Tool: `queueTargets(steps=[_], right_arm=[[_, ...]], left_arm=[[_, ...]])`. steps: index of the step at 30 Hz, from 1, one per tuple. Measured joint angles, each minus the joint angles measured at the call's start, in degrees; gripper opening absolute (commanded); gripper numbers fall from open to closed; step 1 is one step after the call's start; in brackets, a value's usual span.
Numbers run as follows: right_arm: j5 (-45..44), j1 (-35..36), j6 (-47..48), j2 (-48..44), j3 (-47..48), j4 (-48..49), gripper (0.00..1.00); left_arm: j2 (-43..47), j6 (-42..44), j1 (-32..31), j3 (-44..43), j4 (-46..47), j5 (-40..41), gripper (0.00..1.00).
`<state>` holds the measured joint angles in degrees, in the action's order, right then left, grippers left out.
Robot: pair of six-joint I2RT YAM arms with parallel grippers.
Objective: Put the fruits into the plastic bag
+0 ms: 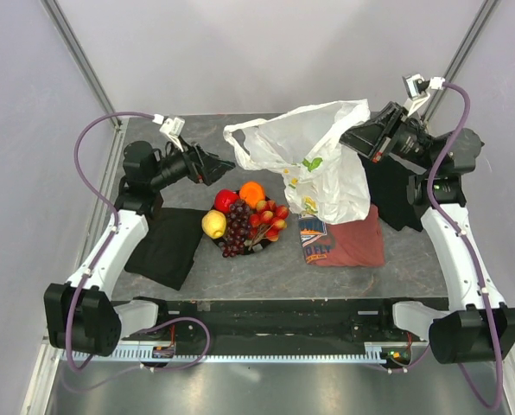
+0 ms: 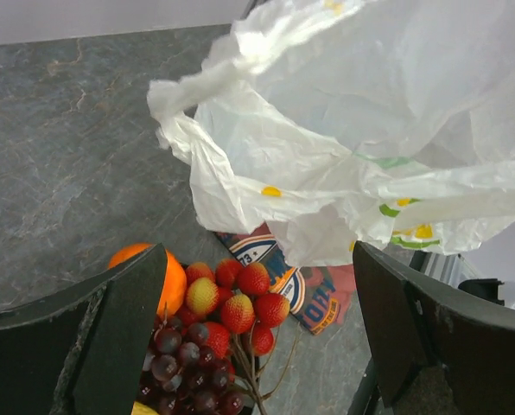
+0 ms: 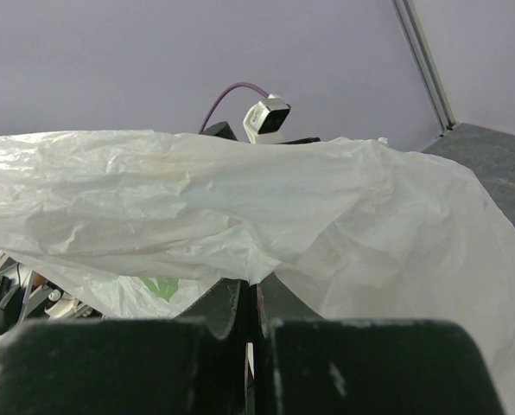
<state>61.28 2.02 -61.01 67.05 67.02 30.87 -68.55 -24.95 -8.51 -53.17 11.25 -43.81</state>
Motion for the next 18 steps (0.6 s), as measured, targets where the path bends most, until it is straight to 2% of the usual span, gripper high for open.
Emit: queueTargets(steps=[10,13,16,17,18], right_arm=[[1.75,0.0,-4.81,-2.12,0.0,3.65,0.0],[2.14,0.0,-6.36,-2.19,0.0,5.22,0.0],[2.67,0.0,-7.63,-2.4,0.0,6.27,0.0],[2.93,0.0,-7.89,-2.51,0.0,6.47,0.0],[3.17,0.0,-8.11,-2.62,0.0,6.67,0.0]], left_arm=[[-5.55,-3.89,-2.95,-2.23,5.75,3.52,0.89],[-7.48,-4.5,-3.8,-2.73,6.27,4.94,0.85],[-9.35,-5.33,-5.18,-3.76,6.84,6.34,0.61],[-9.88,-5.7,-5.6,-4.13,7.13,6.56,0.34],[-10.43,-6.01,-6.1,-4.46,7.52,6.91,0.2]])
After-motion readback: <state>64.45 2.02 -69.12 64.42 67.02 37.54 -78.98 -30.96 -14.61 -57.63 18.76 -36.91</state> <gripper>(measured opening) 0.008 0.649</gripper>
